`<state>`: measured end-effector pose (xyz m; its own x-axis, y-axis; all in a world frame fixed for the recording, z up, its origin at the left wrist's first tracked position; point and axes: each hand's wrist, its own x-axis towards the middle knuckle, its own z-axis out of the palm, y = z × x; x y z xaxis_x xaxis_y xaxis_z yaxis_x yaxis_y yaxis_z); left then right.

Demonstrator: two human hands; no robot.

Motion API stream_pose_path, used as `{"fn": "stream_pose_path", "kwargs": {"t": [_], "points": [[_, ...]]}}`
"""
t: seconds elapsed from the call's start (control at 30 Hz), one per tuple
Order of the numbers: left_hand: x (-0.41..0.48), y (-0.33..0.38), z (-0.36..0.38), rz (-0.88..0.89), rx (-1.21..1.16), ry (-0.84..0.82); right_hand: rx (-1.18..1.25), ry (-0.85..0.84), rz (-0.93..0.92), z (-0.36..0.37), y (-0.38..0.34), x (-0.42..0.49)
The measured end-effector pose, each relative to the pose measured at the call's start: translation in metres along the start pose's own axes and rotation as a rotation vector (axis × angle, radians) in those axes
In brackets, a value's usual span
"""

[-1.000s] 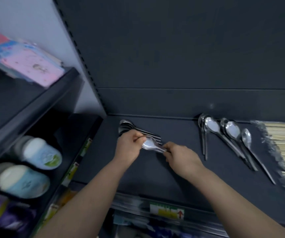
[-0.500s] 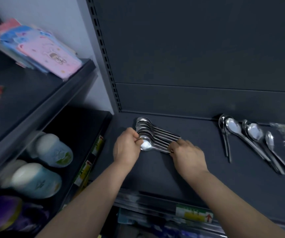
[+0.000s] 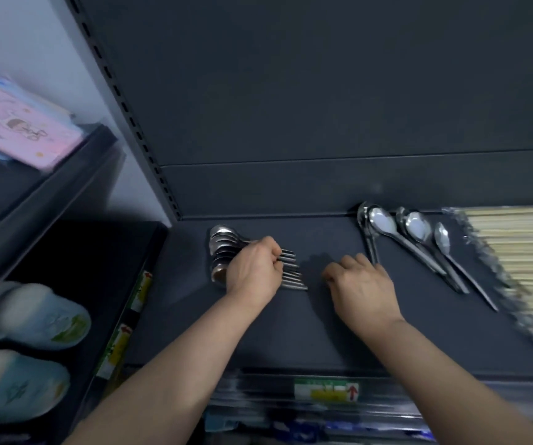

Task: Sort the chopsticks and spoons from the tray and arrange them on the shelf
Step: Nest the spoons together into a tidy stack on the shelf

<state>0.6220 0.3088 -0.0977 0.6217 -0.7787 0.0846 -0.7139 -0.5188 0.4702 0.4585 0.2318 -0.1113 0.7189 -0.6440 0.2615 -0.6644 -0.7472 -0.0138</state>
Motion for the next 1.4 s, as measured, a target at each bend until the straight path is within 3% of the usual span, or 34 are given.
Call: {"fn": "stream_pose_path", "kwargs": {"t": [0.23,0.37,0.6,0.73,0.9,1.03,1.23,1.4], "points": [[0.016,0.078,0.037,0.08,-0.024,-0.126,-0.02,-0.037,0.181,-0.012,0.074,-0.018],[0.037,0.115,0.061,0.018,-0.038,-0.208,-0.068,-0.064,0.243,-0.019,0.112,-0.023],[0.078,0.15,0.096,-0.148,-0.167,-0.187,0.031,-0.089,0.256,-0.017,0.149,-0.02],[0.088,0.161,0.105,-0.193,-0.281,-0.144,0.076,-0.13,0.173,-0.01,0.156,-0.019],[0.084,0.162,0.108,-0.204,-0.181,-0.171,0.142,-0.187,0.139,-0.003,0.166,-0.02],[0.076,0.156,0.104,-0.277,-0.298,-0.167,0.181,-0.168,0.138,-0.005,0.17,-0.015],[0.06,0.138,0.095,-0.357,-0.403,-0.188,0.419,-0.06,0.192,-0.017,0.156,-0.003],[0.045,0.139,0.079,-0.297,-0.603,-0.206,0.65,-0.209,0.239,-0.021,0.138,0.009]]}}
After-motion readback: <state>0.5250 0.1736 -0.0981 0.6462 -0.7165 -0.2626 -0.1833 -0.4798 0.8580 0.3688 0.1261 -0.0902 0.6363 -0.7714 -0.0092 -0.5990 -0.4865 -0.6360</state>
